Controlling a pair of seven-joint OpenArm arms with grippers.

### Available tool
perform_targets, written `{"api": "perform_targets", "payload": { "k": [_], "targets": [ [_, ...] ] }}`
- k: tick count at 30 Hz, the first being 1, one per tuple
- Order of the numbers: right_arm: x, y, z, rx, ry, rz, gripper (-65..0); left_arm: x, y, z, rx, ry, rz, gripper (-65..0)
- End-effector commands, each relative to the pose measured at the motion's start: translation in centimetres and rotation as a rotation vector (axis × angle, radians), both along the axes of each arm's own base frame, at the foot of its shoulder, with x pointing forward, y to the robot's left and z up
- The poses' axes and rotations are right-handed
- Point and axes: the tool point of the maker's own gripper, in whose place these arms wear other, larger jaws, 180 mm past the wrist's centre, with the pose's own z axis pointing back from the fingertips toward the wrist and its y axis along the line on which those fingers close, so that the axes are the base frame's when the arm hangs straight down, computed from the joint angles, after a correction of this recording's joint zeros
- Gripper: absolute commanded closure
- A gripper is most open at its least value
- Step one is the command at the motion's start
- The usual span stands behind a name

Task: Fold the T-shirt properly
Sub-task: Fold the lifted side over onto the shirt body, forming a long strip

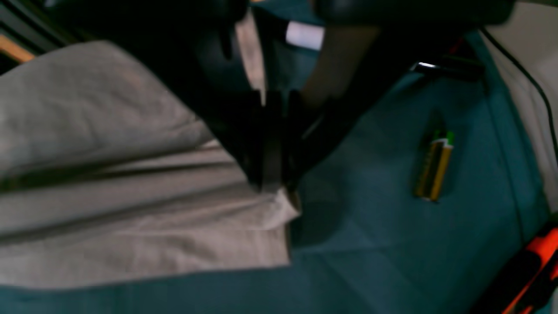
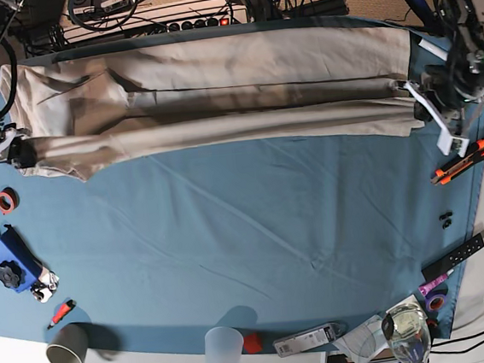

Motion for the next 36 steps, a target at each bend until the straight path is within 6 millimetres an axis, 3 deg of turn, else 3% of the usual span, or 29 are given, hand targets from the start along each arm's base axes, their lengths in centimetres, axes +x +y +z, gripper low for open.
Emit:
{"api": "perform_targets", "payload": {
  "k": [1,6,16,25,34,36],
  "targets": [
    [0.3,-0.8,1.5,-0.034,-0.045,-0.003,0.0,0.3,0.7,0.8,0.027,-0.025,-0.002,0.0],
    [-1.4,-0.9,0.8,-0.003,-0.032,-0.035,0.0,-1.3,0.4,0.2,0.03,0.012,-0.027,0.0],
    [-3.5,-1.8,0.6,0.042,-0.043,-0.103,0.0,-5.0,-1.4,1.1,0.075,0.017,-0.097,0.0],
    [-6.8,-1.6,-1.7,0.044,0.065,-0.109,0.0,-5.3,-1.3,1.0,0.079,0.027,-0.096,0.0],
    [-6.9,-1.6,-1.8,0.045,0.069,-0.109,0.0,-5.4,-1.3,0.9,0.078,0.029,-0.096,0.0],
    [-6.9,-1.6,-1.8,0.045,0.069,-0.109,0.0,-5.4,-1.3,0.9,0.078,0.029,-0.096,-8.3]
  ]
}}
